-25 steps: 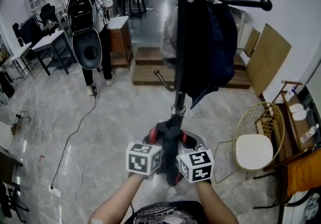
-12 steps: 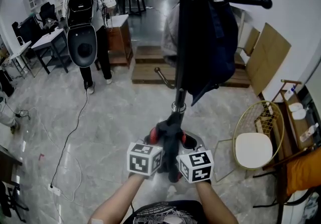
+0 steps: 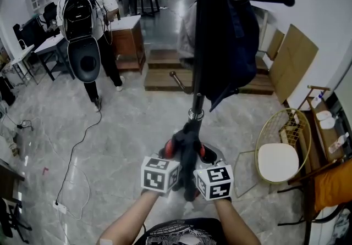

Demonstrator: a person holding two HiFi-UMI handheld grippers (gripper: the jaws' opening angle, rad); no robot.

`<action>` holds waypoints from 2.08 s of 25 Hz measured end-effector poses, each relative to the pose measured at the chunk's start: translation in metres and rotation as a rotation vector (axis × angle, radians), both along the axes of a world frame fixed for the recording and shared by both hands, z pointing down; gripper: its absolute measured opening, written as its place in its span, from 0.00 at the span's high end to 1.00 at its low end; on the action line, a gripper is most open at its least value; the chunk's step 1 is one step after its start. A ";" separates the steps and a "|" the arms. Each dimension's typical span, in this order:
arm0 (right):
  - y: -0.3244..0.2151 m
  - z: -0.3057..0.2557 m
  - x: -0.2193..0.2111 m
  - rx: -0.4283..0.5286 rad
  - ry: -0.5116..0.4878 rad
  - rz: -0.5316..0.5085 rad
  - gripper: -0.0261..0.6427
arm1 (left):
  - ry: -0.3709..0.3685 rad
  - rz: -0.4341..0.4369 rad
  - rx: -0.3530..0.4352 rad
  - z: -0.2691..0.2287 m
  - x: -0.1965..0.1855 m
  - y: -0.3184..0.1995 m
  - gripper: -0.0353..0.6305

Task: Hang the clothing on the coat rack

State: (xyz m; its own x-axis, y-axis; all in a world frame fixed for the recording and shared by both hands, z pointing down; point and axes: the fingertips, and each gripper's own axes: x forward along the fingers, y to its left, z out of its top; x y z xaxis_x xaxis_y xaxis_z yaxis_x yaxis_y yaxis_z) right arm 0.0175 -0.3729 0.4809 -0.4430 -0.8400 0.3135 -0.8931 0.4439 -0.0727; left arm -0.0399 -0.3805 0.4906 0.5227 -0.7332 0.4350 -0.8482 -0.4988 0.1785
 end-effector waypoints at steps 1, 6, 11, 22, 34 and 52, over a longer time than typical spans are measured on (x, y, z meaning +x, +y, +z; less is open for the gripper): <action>0.001 0.000 0.000 0.000 0.001 0.003 0.88 | -0.001 -0.001 -0.001 0.001 0.000 0.002 0.89; 0.008 0.001 0.002 -0.007 0.010 0.017 0.87 | 0.002 -0.009 -0.006 0.003 -0.002 0.008 0.84; 0.014 0.002 0.004 -0.010 0.009 0.026 0.84 | -0.001 -0.025 -0.003 0.004 -0.004 0.013 0.77; 0.026 -0.003 0.007 -0.003 0.009 0.042 0.82 | 0.006 -0.034 0.017 -0.003 -0.007 0.026 0.74; 0.043 -0.015 0.009 0.027 0.014 0.065 0.81 | 0.024 -0.048 0.041 -0.011 -0.010 0.042 0.72; 0.099 -0.035 0.006 0.057 0.024 0.096 0.82 | 0.041 -0.026 0.076 -0.028 -0.009 0.095 0.73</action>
State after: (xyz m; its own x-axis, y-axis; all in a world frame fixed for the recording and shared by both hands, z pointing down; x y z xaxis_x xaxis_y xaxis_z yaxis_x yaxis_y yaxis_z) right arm 0.0235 -0.2742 0.4463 -0.3522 -0.8952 0.2732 -0.9330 0.3587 -0.0274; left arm -0.0494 -0.2851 0.4627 0.5196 -0.7767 0.3559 -0.8536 -0.4905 0.1757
